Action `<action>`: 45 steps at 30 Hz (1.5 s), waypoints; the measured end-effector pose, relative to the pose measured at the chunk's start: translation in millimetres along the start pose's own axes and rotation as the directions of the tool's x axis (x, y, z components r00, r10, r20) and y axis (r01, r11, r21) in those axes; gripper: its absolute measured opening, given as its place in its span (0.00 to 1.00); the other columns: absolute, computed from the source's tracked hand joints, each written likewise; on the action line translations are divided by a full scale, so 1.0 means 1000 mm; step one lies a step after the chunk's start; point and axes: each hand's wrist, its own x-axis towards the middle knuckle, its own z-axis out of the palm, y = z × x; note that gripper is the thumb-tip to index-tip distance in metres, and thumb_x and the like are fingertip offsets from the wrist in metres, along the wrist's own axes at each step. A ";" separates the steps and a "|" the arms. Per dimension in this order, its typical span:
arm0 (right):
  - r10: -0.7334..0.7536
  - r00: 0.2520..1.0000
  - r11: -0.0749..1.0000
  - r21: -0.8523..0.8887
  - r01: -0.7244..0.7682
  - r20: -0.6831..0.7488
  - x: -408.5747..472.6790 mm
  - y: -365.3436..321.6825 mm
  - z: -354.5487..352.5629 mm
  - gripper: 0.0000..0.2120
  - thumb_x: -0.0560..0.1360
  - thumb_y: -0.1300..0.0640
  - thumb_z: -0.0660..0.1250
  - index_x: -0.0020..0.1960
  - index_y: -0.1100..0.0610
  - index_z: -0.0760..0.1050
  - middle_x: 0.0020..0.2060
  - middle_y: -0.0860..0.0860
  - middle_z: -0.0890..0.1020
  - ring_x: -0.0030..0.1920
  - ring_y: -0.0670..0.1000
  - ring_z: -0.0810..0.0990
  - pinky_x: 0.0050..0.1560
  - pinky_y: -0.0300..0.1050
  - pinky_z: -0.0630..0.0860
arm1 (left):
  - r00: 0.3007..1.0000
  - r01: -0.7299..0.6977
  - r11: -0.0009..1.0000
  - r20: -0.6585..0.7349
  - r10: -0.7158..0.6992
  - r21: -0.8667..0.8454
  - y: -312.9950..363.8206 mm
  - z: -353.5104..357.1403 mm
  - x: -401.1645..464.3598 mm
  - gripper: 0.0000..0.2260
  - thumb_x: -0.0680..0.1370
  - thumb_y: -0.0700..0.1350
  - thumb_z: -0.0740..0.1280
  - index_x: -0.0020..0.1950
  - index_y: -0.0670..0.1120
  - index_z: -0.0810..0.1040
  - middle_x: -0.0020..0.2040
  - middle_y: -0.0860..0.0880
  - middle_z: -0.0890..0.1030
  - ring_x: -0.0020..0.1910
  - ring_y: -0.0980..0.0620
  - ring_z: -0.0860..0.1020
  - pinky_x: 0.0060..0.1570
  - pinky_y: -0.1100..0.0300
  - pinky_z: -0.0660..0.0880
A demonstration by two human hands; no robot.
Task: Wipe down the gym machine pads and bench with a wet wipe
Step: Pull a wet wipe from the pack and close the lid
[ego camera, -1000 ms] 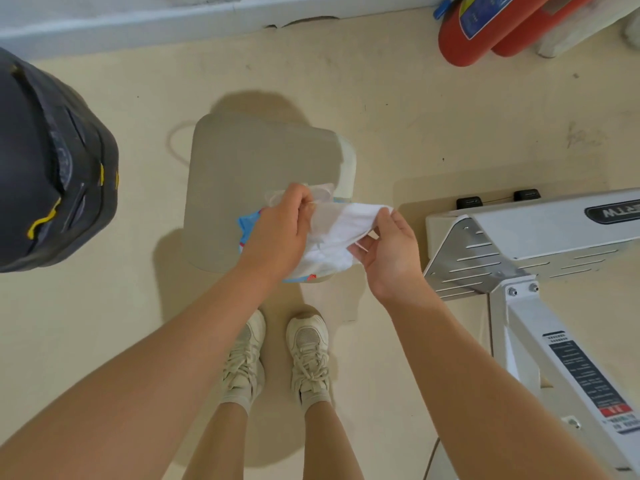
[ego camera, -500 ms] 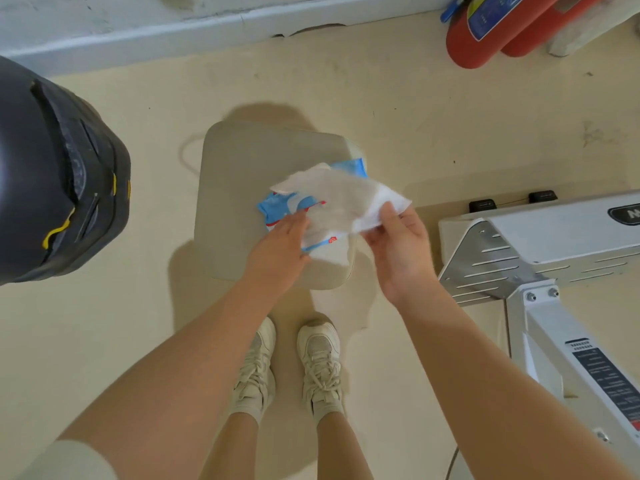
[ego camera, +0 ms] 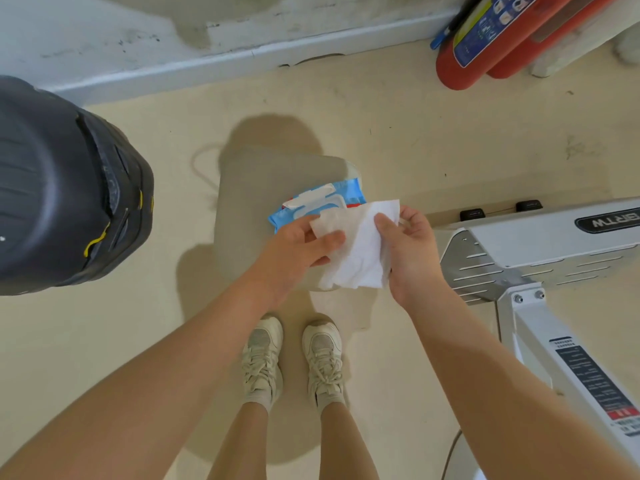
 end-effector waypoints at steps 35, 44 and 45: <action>0.007 0.980 1.000 -0.024 -0.002 0.199 -0.025 0.026 0.016 0.15 0.77 0.63 0.62 0.34 0.53 0.77 0.36 0.57 0.71 0.40 0.55 0.66 0.47 0.50 0.65 | 0.930 -0.087 0.907 -0.293 0.222 0.412 -0.006 0.004 0.001 0.04 0.73 0.46 0.70 0.43 0.49 0.76 0.40 0.56 0.79 0.37 0.61 0.77 0.41 0.70 0.72; 0.099 0.993 0.975 0.195 -0.110 0.067 -0.013 0.026 0.005 0.11 0.80 0.60 0.55 0.40 0.56 0.70 0.36 0.52 0.78 0.35 0.48 0.75 0.39 0.41 0.73 | 0.906 -0.049 0.992 -0.413 0.093 0.115 -0.015 -0.008 0.006 0.07 0.76 0.37 0.58 0.43 0.46 0.74 0.38 0.51 0.79 0.36 0.59 0.78 0.46 0.62 0.75; 0.127 0.992 0.955 0.266 -0.129 0.025 -0.009 0.025 0.000 0.11 0.81 0.60 0.54 0.41 0.56 0.70 0.34 0.51 0.78 0.34 0.48 0.75 0.37 0.40 0.73 | 0.899 -0.029 0.988 -0.436 -0.039 -0.149 -0.015 -0.012 0.008 0.09 0.76 0.36 0.55 0.47 0.44 0.75 0.41 0.49 0.80 0.39 0.55 0.80 0.47 0.59 0.77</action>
